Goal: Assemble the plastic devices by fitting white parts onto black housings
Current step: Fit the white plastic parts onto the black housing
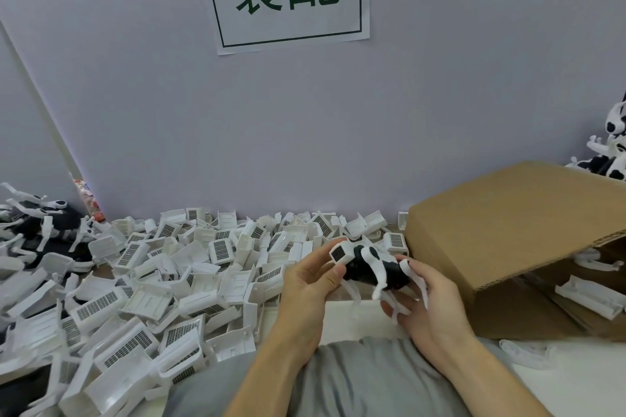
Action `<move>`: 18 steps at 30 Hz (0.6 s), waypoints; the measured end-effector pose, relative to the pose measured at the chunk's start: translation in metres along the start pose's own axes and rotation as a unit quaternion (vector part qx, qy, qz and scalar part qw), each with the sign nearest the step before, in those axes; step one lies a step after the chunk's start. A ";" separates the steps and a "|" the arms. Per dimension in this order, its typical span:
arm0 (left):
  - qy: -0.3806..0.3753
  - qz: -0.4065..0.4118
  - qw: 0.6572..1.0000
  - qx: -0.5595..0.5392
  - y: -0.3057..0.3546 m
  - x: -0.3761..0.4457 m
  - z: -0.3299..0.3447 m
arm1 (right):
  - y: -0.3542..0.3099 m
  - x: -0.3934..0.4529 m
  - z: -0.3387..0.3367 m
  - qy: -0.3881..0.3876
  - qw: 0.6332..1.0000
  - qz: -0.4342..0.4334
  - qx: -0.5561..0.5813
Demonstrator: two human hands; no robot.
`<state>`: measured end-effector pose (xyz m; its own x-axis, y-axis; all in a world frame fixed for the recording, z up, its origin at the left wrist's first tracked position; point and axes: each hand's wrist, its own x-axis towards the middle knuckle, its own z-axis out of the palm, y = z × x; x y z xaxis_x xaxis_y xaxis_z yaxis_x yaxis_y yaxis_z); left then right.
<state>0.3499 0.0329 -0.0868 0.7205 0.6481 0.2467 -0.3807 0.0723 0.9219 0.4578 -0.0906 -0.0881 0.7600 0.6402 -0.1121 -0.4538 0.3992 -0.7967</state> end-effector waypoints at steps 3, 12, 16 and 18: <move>0.042 -0.014 0.999 -0.010 -0.002 0.002 0.000 | -0.001 0.001 -0.004 0.023 0.999 -0.044 -0.012; 0.099 -0.044 0.990 -0.095 0.001 0.003 0.000 | 0.001 0.000 0.001 -0.010 0.997 -0.037 -0.074; 0.168 -0.091 0.973 -0.130 0.004 0.009 -0.010 | 0.003 -0.002 0.003 -0.076 0.968 0.034 -0.235; 0.154 -0.103 0.974 -0.131 0.005 0.009 -0.012 | -0.001 -0.005 0.002 -0.122 0.937 0.036 -0.324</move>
<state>0.3472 0.0479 -0.0837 0.6051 0.7927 -0.0741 -0.4094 0.3897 0.8249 0.4536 -0.0924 -0.0860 0.5738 0.8125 -0.1030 -0.0610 -0.0830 -0.9947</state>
